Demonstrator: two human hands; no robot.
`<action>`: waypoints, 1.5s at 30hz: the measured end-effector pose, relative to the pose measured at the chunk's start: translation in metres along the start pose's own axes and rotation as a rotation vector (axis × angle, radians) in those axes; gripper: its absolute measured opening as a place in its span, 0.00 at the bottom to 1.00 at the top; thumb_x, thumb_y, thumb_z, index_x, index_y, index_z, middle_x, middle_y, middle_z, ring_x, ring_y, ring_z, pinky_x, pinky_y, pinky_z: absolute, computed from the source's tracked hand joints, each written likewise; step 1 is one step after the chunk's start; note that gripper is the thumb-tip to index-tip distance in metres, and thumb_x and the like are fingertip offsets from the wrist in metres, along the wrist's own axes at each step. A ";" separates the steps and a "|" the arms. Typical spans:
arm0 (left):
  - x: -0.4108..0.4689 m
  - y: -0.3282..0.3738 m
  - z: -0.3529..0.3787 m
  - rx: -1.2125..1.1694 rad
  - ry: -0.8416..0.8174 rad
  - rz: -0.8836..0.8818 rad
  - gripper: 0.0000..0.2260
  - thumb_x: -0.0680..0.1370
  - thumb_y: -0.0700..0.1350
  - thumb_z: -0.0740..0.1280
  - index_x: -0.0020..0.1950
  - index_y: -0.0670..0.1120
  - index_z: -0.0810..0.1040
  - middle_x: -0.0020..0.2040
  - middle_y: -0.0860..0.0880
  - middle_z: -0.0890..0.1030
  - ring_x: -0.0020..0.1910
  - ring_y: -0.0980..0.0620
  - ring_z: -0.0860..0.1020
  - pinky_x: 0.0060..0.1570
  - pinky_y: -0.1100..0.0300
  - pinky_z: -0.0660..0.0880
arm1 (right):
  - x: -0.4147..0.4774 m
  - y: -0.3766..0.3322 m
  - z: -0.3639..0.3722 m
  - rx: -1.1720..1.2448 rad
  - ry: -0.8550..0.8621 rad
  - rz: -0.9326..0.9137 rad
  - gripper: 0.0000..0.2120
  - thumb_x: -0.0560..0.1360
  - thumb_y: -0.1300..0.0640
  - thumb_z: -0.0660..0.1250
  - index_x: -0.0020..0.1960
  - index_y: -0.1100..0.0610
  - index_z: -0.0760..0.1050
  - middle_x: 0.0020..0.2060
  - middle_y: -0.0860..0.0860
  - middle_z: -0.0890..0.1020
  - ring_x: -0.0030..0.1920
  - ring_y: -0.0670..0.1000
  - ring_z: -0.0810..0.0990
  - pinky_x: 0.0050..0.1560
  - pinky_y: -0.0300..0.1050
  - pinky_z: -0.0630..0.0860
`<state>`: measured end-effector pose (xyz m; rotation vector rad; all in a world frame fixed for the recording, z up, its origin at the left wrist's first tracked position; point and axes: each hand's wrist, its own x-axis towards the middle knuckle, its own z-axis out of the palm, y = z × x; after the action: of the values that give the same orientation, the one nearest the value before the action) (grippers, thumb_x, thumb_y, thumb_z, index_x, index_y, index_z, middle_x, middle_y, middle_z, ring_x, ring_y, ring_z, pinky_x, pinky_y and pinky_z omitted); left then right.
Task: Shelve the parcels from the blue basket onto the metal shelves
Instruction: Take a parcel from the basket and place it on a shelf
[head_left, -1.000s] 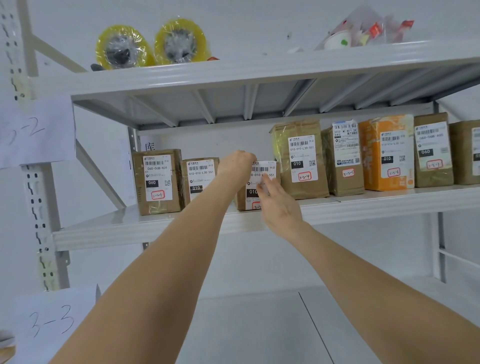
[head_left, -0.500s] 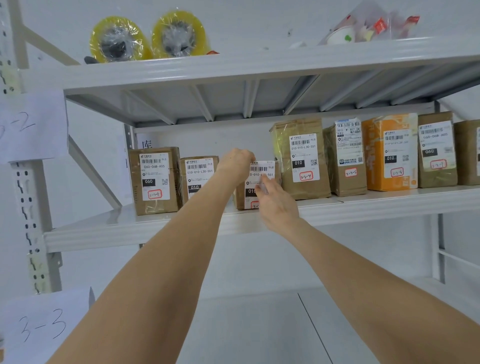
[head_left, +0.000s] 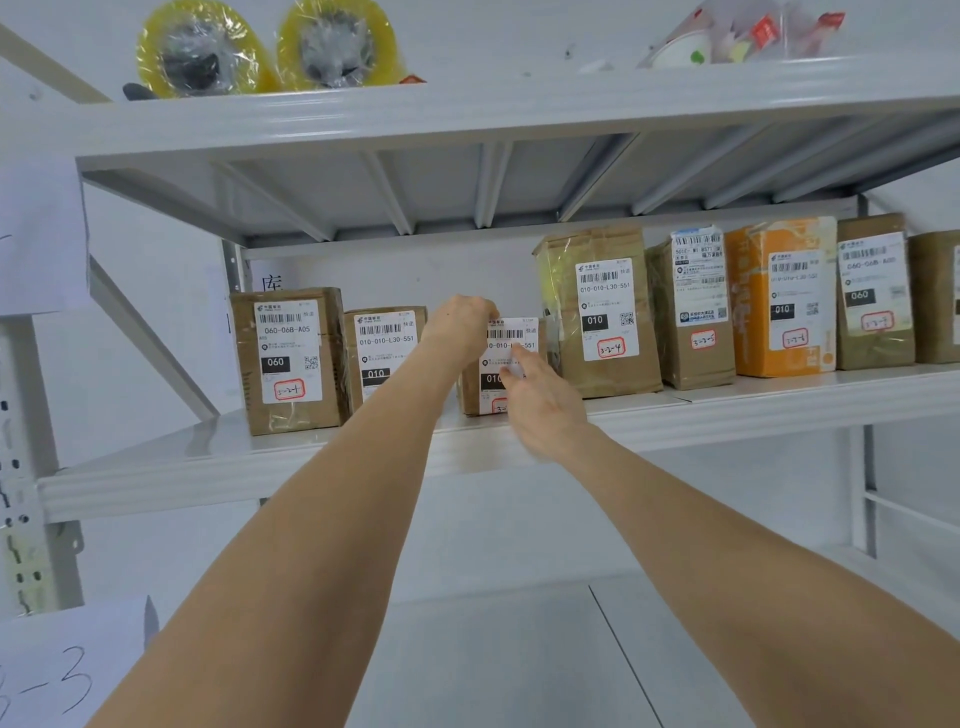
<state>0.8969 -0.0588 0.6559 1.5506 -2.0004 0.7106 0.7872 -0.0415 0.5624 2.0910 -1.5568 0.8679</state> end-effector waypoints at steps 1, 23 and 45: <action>0.000 0.000 0.001 0.001 0.002 0.000 0.20 0.79 0.34 0.58 0.68 0.49 0.73 0.63 0.46 0.77 0.61 0.46 0.75 0.54 0.55 0.73 | 0.001 0.000 0.000 0.000 -0.004 -0.002 0.21 0.80 0.61 0.58 0.73 0.58 0.65 0.75 0.55 0.58 0.73 0.59 0.61 0.68 0.51 0.65; -0.012 0.072 -0.006 -0.112 0.134 0.183 0.19 0.78 0.37 0.62 0.68 0.45 0.70 0.64 0.45 0.71 0.62 0.45 0.72 0.56 0.51 0.74 | -0.031 0.051 -0.050 -0.179 0.144 0.267 0.20 0.79 0.57 0.60 0.70 0.54 0.66 0.67 0.55 0.66 0.66 0.57 0.66 0.60 0.50 0.69; -0.194 0.541 0.107 -0.495 -0.318 0.864 0.20 0.78 0.35 0.58 0.69 0.44 0.68 0.65 0.43 0.69 0.65 0.45 0.68 0.57 0.49 0.72 | -0.418 0.333 -0.122 -0.424 -0.114 1.099 0.19 0.78 0.56 0.60 0.68 0.56 0.66 0.64 0.56 0.66 0.65 0.57 0.66 0.61 0.49 0.67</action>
<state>0.4050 0.1213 0.3955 0.4941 -2.8206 0.2051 0.3605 0.2306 0.3502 0.9030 -2.6866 0.6062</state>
